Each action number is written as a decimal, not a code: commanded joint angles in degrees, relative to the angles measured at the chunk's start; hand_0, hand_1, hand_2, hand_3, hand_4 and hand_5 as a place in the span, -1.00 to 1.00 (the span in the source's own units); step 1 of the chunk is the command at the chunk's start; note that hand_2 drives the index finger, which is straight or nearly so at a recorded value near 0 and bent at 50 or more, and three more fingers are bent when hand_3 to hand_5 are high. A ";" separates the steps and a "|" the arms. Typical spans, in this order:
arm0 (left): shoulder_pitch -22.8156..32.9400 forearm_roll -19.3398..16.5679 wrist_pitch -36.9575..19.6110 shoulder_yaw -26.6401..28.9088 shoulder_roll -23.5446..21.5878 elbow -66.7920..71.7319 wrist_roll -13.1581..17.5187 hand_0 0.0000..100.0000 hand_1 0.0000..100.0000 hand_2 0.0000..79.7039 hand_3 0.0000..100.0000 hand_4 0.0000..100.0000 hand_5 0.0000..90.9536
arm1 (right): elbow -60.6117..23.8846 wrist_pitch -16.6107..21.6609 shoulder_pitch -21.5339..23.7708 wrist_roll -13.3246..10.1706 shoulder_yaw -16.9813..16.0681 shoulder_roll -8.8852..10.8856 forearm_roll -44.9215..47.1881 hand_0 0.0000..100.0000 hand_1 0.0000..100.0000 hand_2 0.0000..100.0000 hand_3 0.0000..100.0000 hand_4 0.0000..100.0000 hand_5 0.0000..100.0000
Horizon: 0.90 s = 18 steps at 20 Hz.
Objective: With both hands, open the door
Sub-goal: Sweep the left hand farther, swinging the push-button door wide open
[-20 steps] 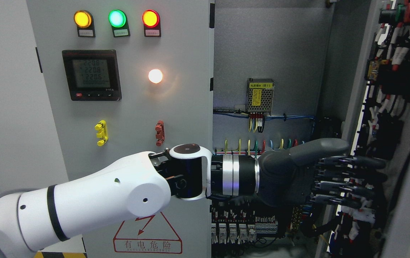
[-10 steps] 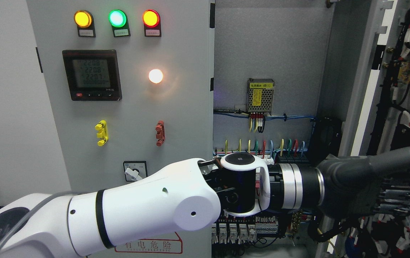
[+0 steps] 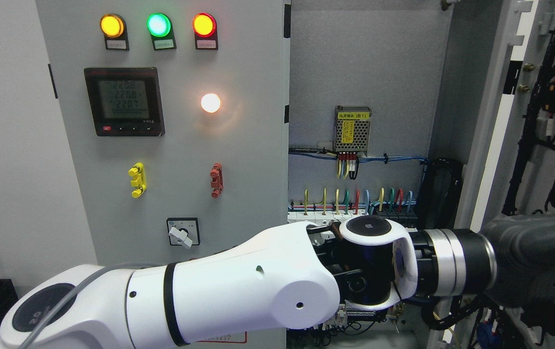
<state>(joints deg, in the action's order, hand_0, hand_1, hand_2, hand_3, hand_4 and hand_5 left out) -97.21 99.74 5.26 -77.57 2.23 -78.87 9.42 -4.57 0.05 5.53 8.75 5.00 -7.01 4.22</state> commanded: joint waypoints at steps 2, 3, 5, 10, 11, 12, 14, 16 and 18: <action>0.00 -0.33 -0.07 1.11 3.39 -0.06 -1.16 -0.76 -0.22 -1.00 -1.00 -1.00 -1.00 | 0.00 -0.05 0.00 0.04 0.01 -0.02 0.00 -0.76 -0.22 -1.00 -1.00 -1.00 -1.00; 0.00 -0.33 -0.07 1.11 3.39 -0.14 -1.16 -0.76 -0.22 -1.00 -1.00 -1.00 -1.00 | 0.00 -0.05 0.00 0.04 0.01 -0.02 0.00 -0.76 -0.22 -1.00 -1.00 -1.00 -1.00; 0.00 -0.25 -0.07 1.11 3.39 -0.15 -1.16 -0.76 -0.22 -1.00 -1.00 -1.00 -1.00 | 0.00 -0.05 0.00 0.04 0.01 -0.02 0.00 -0.76 -0.22 -1.00 -1.00 -1.00 -1.00; 3.24 -3.92 0.28 2.07 2.17 -0.14 0.59 -0.76 -0.22 -1.00 -1.00 -1.00 -1.00 | 0.00 -0.05 0.00 0.04 0.01 -0.02 0.00 -0.76 -0.22 -1.00 -1.00 -1.00 -1.00; 4.74 -5.85 0.54 2.68 0.07 -0.41 1.55 -0.76 -0.22 -1.00 -1.00 -1.00 -1.00 | 0.00 -0.05 0.00 0.04 0.01 -0.02 0.00 -0.76 -0.22 -1.00 -1.00 -1.00 -1.00; 6.40 -7.26 0.54 2.86 -2.90 -1.11 2.52 -0.76 -0.22 -1.00 -1.00 -1.00 -1.00 | 0.00 -0.05 0.00 0.04 0.01 -0.02 0.00 -0.76 -0.22 -1.00 -1.00 -1.00 -1.00; 8.43 -7.98 0.63 2.95 -9.06 -2.42 3.32 -0.76 -0.22 -1.00 -1.00 -1.00 -1.00 | 0.00 -0.05 0.00 0.04 0.01 -0.02 0.00 -0.76 -0.22 -1.00 -1.00 -1.00 -1.00; 10.54 -8.07 0.72 2.95 -15.90 -4.70 3.50 -0.76 -0.22 -1.00 -1.00 -1.00 -1.00 | 0.00 -0.05 0.00 0.04 0.01 -0.02 0.00 -0.76 -0.22 -1.00 -1.00 -1.00 -1.00; 13.35 -8.51 0.63 3.13 -24.51 -9.61 4.72 -0.76 -0.22 -1.00 -1.00 -1.00 -1.00 | 0.00 -0.05 0.00 0.04 -0.07 -0.02 0.00 -0.76 -0.22 -1.00 -1.00 -1.00 -1.00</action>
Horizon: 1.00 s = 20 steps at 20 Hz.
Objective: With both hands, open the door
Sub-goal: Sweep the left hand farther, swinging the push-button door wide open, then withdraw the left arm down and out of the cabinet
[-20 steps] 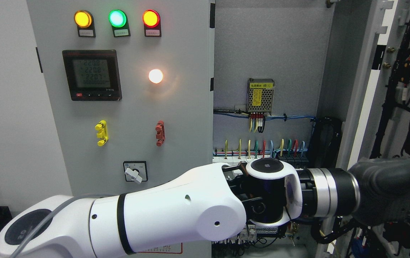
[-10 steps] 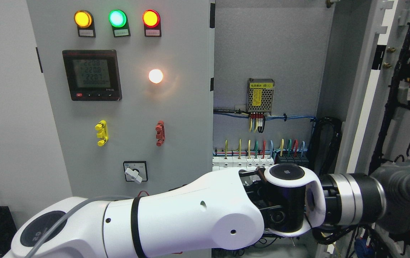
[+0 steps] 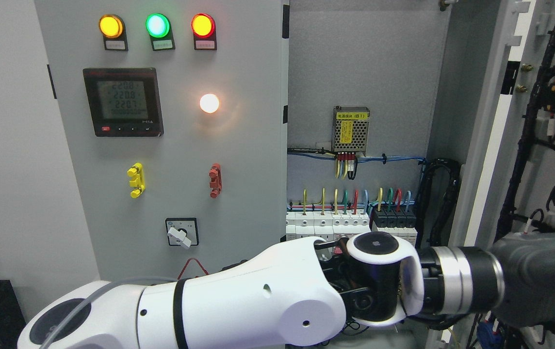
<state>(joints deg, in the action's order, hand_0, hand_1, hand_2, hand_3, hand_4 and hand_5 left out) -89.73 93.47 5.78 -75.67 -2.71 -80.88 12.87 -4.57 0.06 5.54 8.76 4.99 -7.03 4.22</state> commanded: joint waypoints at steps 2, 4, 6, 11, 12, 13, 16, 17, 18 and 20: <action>6.93 -2.24 0.11 1.23 -26.70 -11.39 3.73 -0.76 -0.22 -1.00 -1.00 -1.00 -1.00 | 0.00 -0.06 0.00 0.02 0.02 0.00 0.00 -0.76 -0.22 -1.00 -1.00 -1.00 -1.00; 8.33 -2.24 0.11 1.14 -32.59 -12.72 6.37 -0.76 -0.22 -1.00 -1.00 -1.00 -1.00 | 0.00 -0.06 0.00 -0.06 0.02 0.00 0.00 -0.76 -0.22 -1.00 -1.00 -1.00 -1.00; 10.00 -2.41 0.11 1.05 -37.25 -12.72 9.18 -0.76 -0.22 -1.00 -1.00 -1.00 -1.00 | 0.00 -0.06 0.00 0.02 0.02 0.00 0.00 -0.76 -0.22 -1.00 -1.00 -1.00 -1.00; 18.42 -7.86 0.02 2.80 -47.54 -13.77 18.32 -0.76 -0.22 -1.00 -1.00 -1.00 -1.00 | 0.00 -0.06 0.00 0.02 -0.07 0.08 0.00 -0.76 -0.22 -1.00 -1.00 -1.00 -1.00; 22.80 -9.52 0.02 4.81 -49.48 -13.78 20.16 -0.76 -0.22 -1.00 -1.00 -1.00 -1.00 | 0.00 -0.06 -0.09 0.02 0.02 0.00 0.00 -0.76 -0.22 -1.00 -1.00 -1.00 -1.00; 27.63 -12.41 -0.07 7.88 -50.71 -13.60 21.40 -0.76 -0.22 -1.00 -1.00 -1.00 -1.00 | 0.00 -0.06 -0.09 0.02 0.02 0.00 0.00 -0.76 -0.22 -1.00 -1.00 -1.00 -1.00; 50.18 -24.44 -0.59 23.40 -53.00 -13.16 21.59 -0.76 -0.22 -1.00 -1.00 -1.00 -1.00 | 0.00 -0.06 0.00 0.02 -0.07 0.00 0.00 -0.76 -0.22 -1.00 -1.00 -1.00 -1.00; 58.88 -27.87 -0.60 30.77 -53.18 -12.99 21.50 -0.76 -0.22 -1.00 -1.00 -1.00 -1.00 | 0.00 -0.06 0.00 0.02 0.02 0.00 0.00 -0.76 -0.22 -1.00 -1.00 -1.00 -1.00; 67.15 -30.77 -0.60 37.11 -53.27 -12.99 21.50 -0.76 -0.22 -1.00 -1.00 -1.00 -1.00 | 0.00 -0.06 0.00 0.02 0.02 0.00 0.00 -0.76 -0.22 -1.00 -1.00 -1.00 -1.00; 82.28 -36.05 -1.12 48.55 -53.45 -13.16 21.50 -0.76 -0.22 -1.00 -1.00 -1.00 -1.00 | 0.00 -0.06 0.00 0.02 -0.07 0.00 0.00 -0.76 -0.22 -1.00 -1.00 -1.00 -1.00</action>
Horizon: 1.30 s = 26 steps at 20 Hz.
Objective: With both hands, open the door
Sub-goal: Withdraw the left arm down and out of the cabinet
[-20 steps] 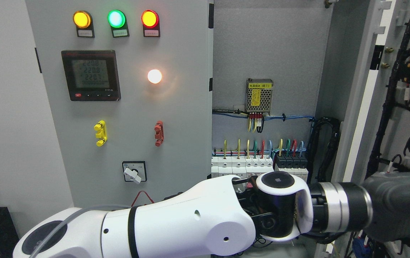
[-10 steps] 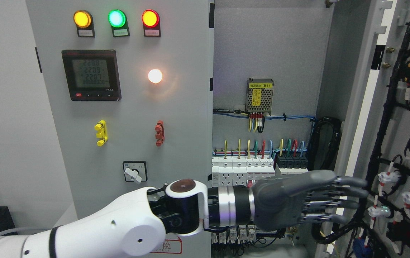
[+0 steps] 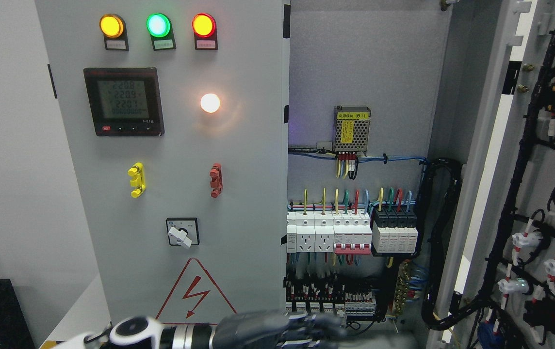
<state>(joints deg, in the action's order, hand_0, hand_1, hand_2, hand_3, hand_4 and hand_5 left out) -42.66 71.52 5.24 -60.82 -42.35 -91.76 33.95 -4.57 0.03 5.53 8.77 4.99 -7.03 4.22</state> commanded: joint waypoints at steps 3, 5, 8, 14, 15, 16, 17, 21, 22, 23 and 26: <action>52.19 -19.74 -5.57 45.41 -12.85 -1.67 -0.63 -0.76 -0.22 -1.00 -1.00 -1.00 -1.00 | 0.00 -0.03 0.01 -0.07 0.02 -0.01 0.00 -0.76 -0.22 -1.00 -1.00 -1.00 -1.00; 64.30 -21.86 -11.71 53.40 -11.19 0.17 -3.87 -0.76 -0.22 -1.00 -1.00 -1.00 -1.00 | 0.00 -0.03 0.01 -0.07 0.02 -0.01 0.00 -0.76 -0.22 -1.00 -1.00 -1.00 -1.00; 83.38 -30.09 -26.36 65.71 -2.15 4.30 -5.73 -0.76 -0.22 -1.00 -1.00 -1.00 -1.00 | 0.00 -0.03 0.01 -0.07 0.02 -0.01 0.00 -0.76 -0.22 -1.00 -1.00 -1.00 -1.00; 96.10 -40.65 -48.12 67.33 16.48 30.17 -7.48 -0.76 -0.22 -1.00 -1.00 -1.00 -1.00 | 0.00 -0.03 0.01 0.01 0.02 -0.01 0.00 -0.76 -0.22 -1.00 -1.00 -1.00 -1.00; 95.40 -42.50 -48.22 67.15 18.77 36.76 -8.71 -0.76 -0.22 -1.00 -1.00 -1.00 -1.00 | 0.00 -0.03 0.01 -0.07 -0.07 -0.01 0.00 -0.76 -0.22 -1.00 -1.00 -1.00 -1.00; 92.87 -44.69 -48.31 66.98 21.32 44.31 -9.51 -0.76 -0.22 -1.00 -1.00 -1.00 -1.00 | 0.00 -0.03 0.01 -0.07 -0.07 -0.01 0.00 -0.76 -0.22 -1.00 -1.00 -1.00 -1.00; 89.45 -47.41 -48.31 66.72 23.60 51.44 -9.69 -0.76 -0.22 -1.00 -1.00 -1.00 -1.00 | 0.00 -0.03 -0.08 -0.07 -0.07 -0.01 0.00 -0.76 -0.22 -1.00 -1.00 -1.00 -1.00; 75.57 -60.42 -47.87 66.63 27.75 78.44 -11.79 -0.76 -0.22 -1.00 -1.00 -1.00 -1.00 | 0.00 -0.03 0.01 0.01 0.02 0.08 0.00 -0.76 -0.22 -1.00 -1.00 -1.00 -1.00; 72.57 -62.28 -47.43 66.54 28.80 83.54 -13.10 -0.76 -0.22 -1.00 -1.00 -1.00 -1.00 | 0.00 -0.03 0.01 -0.07 0.02 0.00 0.00 -0.76 -0.22 -1.00 -1.00 -1.00 -1.00; 69.41 -63.43 -47.43 66.45 29.60 87.76 -14.86 -0.76 -0.22 -1.00 -1.00 -1.00 -1.00 | 0.00 -0.03 -0.08 0.01 -0.07 -0.01 0.00 -0.76 -0.22 -1.00 -1.00 -1.00 -1.00; 61.58 -64.32 -44.20 65.05 31.97 96.40 -16.98 -0.76 -0.22 -1.00 -1.00 -1.00 -1.00 | 0.00 -0.03 0.01 0.01 0.02 -0.01 0.00 -0.76 -0.22 -1.00 -1.00 -1.00 -1.00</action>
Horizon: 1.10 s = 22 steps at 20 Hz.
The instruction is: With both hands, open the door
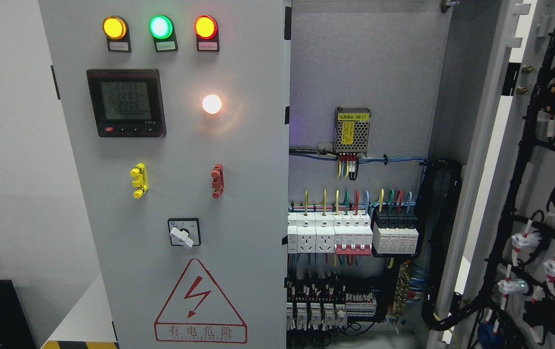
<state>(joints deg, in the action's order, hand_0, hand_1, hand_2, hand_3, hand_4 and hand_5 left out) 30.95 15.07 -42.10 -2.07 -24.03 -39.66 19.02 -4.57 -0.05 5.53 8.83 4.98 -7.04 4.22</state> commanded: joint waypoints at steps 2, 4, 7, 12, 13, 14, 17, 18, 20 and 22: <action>-17.83 -7.86 11.90 4.27 15.76 46.51 -2.06 -0.76 -0.22 -1.00 -1.00 -1.00 -1.00 | 0.00 0.05 0.01 -0.13 0.03 0.00 0.00 -0.76 -0.22 -1.00 -1.00 -1.00 -1.00; -21.79 -7.95 21.13 3.39 17.34 46.34 -2.41 -0.76 -0.22 -1.00 -1.00 -1.00 -1.00 | 0.00 0.05 0.01 -0.13 0.03 0.00 0.00 -0.76 -0.22 -1.00 -1.00 -1.00 -1.00; -27.51 -9.44 29.51 2.86 20.24 46.34 -3.90 -0.76 -0.22 -1.00 -1.00 -1.00 -1.00 | 0.00 0.05 0.01 -0.04 -0.06 0.00 0.00 -0.76 -0.22 -1.00 -1.00 -1.00 -1.00; -33.58 -14.71 37.69 2.42 25.42 45.99 -5.57 -0.76 -0.22 -1.00 -1.00 -1.00 -1.00 | 0.00 0.05 0.01 -0.04 0.03 0.00 0.00 -0.76 -0.22 -1.00 -1.00 -1.00 -1.00; -34.55 -14.89 38.66 2.51 25.87 45.90 -5.75 -0.76 -0.22 -1.00 -1.00 -1.00 -1.00 | 0.00 0.05 0.01 -0.04 0.03 0.00 0.00 -0.76 -0.22 -1.00 -1.00 -1.00 -1.00; -34.82 -14.98 39.63 2.51 25.96 45.73 -6.10 -0.76 -0.22 -1.00 -1.00 -1.00 -1.00 | 0.00 0.05 0.01 -0.04 0.03 0.00 0.00 -0.76 -0.22 -1.00 -1.00 -1.00 -1.00; -34.91 -15.07 41.39 2.51 26.22 44.51 -8.73 -0.76 -0.22 -1.00 -1.00 -1.00 -1.00 | 0.00 0.05 0.01 -0.04 -0.06 0.00 0.00 -0.76 -0.22 -1.00 -1.00 -1.00 -1.00; -34.91 -15.68 41.83 2.51 26.31 43.28 -9.17 -0.76 -0.22 -1.00 -1.00 -1.00 -1.00 | 0.00 0.05 0.01 -0.04 0.03 0.09 0.00 -0.76 -0.22 -1.00 -1.00 -1.00 -1.00; -34.91 -17.17 42.53 2.51 26.31 42.56 -9.09 -0.76 -0.22 -1.00 -1.00 -1.00 -1.00 | -0.09 0.05 0.01 -0.13 -0.06 0.00 0.17 -0.76 -0.22 -1.00 -1.00 -1.00 -1.00; -34.82 -18.23 42.71 2.51 26.31 42.13 -9.09 -0.76 -0.22 -1.00 -1.00 -1.00 -1.00 | -1.05 0.05 -0.17 -0.04 -0.06 0.00 0.18 -0.76 -0.22 -1.00 -1.00 -1.00 -1.00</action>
<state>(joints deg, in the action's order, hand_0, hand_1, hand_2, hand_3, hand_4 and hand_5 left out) -2.21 -0.21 -0.22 -0.18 -3.12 -1.21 10.29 -4.64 -0.01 5.53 8.43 4.98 -7.03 4.28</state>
